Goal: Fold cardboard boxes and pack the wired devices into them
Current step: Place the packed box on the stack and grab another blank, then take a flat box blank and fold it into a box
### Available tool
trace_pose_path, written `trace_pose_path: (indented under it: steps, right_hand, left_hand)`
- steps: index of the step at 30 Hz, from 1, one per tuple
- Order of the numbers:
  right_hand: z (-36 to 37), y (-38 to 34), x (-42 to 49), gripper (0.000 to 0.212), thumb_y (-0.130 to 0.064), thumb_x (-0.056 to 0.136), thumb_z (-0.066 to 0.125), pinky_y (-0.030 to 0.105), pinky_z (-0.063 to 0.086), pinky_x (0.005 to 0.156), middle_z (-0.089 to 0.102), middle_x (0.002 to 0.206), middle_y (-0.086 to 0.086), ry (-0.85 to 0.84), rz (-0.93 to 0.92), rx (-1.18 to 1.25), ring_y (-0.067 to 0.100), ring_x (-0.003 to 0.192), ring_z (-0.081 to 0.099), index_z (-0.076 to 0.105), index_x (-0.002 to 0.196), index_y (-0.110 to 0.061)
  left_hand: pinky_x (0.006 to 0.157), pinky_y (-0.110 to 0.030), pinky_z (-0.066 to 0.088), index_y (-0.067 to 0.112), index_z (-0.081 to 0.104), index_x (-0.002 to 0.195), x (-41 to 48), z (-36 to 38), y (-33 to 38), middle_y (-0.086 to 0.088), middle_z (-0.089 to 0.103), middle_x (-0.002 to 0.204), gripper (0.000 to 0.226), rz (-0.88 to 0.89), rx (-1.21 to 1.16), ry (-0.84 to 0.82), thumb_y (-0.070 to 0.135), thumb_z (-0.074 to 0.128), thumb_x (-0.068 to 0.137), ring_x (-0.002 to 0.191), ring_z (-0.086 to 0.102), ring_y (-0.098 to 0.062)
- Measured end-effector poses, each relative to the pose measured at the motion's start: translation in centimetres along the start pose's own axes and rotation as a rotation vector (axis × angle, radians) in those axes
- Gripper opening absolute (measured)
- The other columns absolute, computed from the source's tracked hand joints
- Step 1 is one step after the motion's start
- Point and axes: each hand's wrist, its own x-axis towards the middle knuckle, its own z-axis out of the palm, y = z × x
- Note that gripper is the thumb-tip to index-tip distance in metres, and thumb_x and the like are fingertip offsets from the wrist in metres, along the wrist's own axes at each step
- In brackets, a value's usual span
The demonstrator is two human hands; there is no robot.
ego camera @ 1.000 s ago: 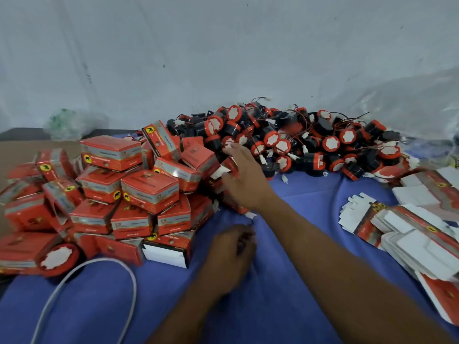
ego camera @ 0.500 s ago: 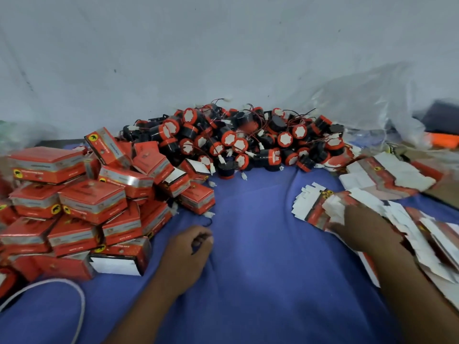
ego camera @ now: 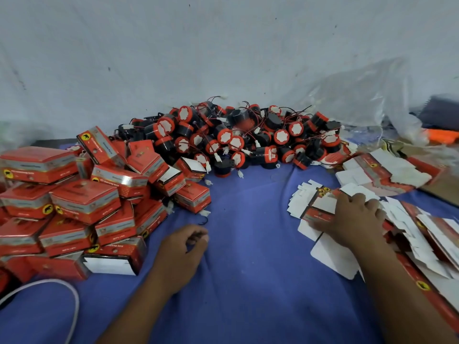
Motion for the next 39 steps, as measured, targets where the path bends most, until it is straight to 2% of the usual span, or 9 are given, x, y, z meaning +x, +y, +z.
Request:
trace_pose_path:
  steps: [6, 9, 13, 17, 21, 25, 29, 34, 39]
  right_hand:
    - [-2.7, -1.9, -0.2, 0.084, -0.064, 0.071, 0.074, 0.050, 0.044, 0.088, 0.056, 0.112, 0.025, 0.338, -0.213, 0.318, 0.045, 0.104, 0.052, 0.054, 0.120, 0.001]
    - [-4.9, -4.4, -0.7, 0.079, -0.073, 0.079, 0.057, 0.046, 0.048, 0.085, 0.060, 0.113, 0.015, 0.352, -0.272, 0.430, 0.037, 0.106, 0.054, 0.051, 0.124, -0.008]
    - [-5.4, -9.1, -4.2, 0.055, -0.079, 0.083, 0.047, 0.029, 0.047, 0.057, 0.061, 0.082, -0.007, 0.269, -0.419, 0.793, 0.010, 0.072, 0.058, 0.053, 0.094, -0.025]
    - [-2.2, -13.8, -9.2, 0.070, -0.083, 0.073, 0.046, 0.034, 0.056, 0.077, 0.072, 0.091, -0.007, -0.103, -0.382, 1.189, 0.004, 0.081, 0.066, 0.066, 0.103, -0.023]
    - [-0.2, -14.5, -10.5, 0.062, -0.074, 0.083, 0.048, 0.040, 0.054, 0.078, 0.072, 0.093, -0.001, -0.213, -0.530, 1.254, 0.014, 0.084, 0.068, 0.065, 0.105, -0.018]
    - [0.3, -13.9, -9.5, 0.054, -0.069, 0.084, 0.054, 0.023, 0.054, 0.091, 0.066, 0.116, -0.023, -0.412, -0.681, 1.184, -0.002, 0.106, 0.064, 0.054, 0.130, -0.042]
    - [0.2, -13.5, -9.7, 0.039, -0.067, 0.084, 0.056, 0.010, 0.050, 0.088, 0.058, 0.110, -0.043, -0.340, -0.732, 1.117, -0.011, 0.104, 0.059, 0.044, 0.122, -0.065]
    - [0.0, -12.7, -9.7, 0.064, -0.066, 0.084, 0.058, 0.003, 0.045, 0.085, 0.048, 0.102, -0.057, -0.239, -0.776, 1.082, -0.020, 0.101, 0.055, 0.049, 0.140, -0.036]
    - [-0.4, -12.1, -9.2, 0.078, -0.065, 0.075, 0.063, 0.002, 0.043, 0.088, 0.058, 0.111, -0.036, -0.244, -0.730, 1.135, -0.017, 0.105, 0.056, 0.049, 0.144, -0.030]
  left_hand:
    - [0.082, -0.007, 0.047, 0.028, 0.066, 0.109, -0.1, -0.1, 0.3, 0.018, 0.066, 0.104, 0.015, 0.011, -0.003, -0.012, 0.022, 0.062, 0.097, 0.098, 0.058, 0.009]
    - [0.087, -0.015, 0.051, 0.034, 0.065, 0.107, -0.3, -0.2, 0.8, 0.018, 0.068, 0.105, 0.016, 0.024, -0.054, 0.000, 0.023, 0.061, 0.097, 0.099, 0.061, 0.007]
    - [0.089, -0.028, 0.055, 0.027, 0.062, 0.123, -0.7, -0.2, 1.8, 0.014, 0.070, 0.116, 0.034, 0.027, -0.336, -0.025, 0.039, 0.054, 0.093, 0.105, 0.068, -0.009]
    - [0.100, -0.035, 0.051, 0.021, 0.042, 0.146, -1.1, 1.3, 3.2, 0.000, 0.061, 0.138, 0.068, -0.086, -0.804, -0.265, 0.050, 0.059, 0.087, 0.125, 0.059, -0.021]
    - [0.104, -0.045, 0.049, 0.018, 0.042, 0.147, -1.3, 1.6, 3.1, -0.013, 0.058, 0.139, 0.076, -0.080, -0.883, -0.352, 0.052, 0.069, 0.086, 0.128, 0.056, -0.032]
    - [0.105, -0.051, 0.046, 0.019, 0.038, 0.149, -1.1, 1.2, 3.0, -0.017, 0.057, 0.138, 0.088, -0.097, -0.975, -0.309, 0.052, 0.078, 0.077, 0.128, 0.055, -0.036]
    - [0.095, -0.049, 0.052, 0.025, 0.037, 0.149, -1.2, 1.1, 3.3, -0.021, 0.054, 0.140, 0.083, -0.047, -1.013, -0.315, 0.046, 0.078, 0.079, 0.125, 0.056, -0.040]
    - [0.110, -0.064, 0.034, 0.014, 0.030, 0.153, -1.3, 0.5, 3.1, -0.025, 0.048, 0.144, 0.117, -0.162, -1.084, -0.304, 0.062, 0.085, 0.061, 0.131, 0.048, -0.044]
    - [0.092, -0.044, 0.051, 0.015, 0.046, 0.133, -1.1, 0.2, 3.5, -0.017, 0.060, 0.124, 0.104, -0.165, -1.090, -0.173, 0.056, 0.092, 0.049, 0.107, 0.063, -0.030]
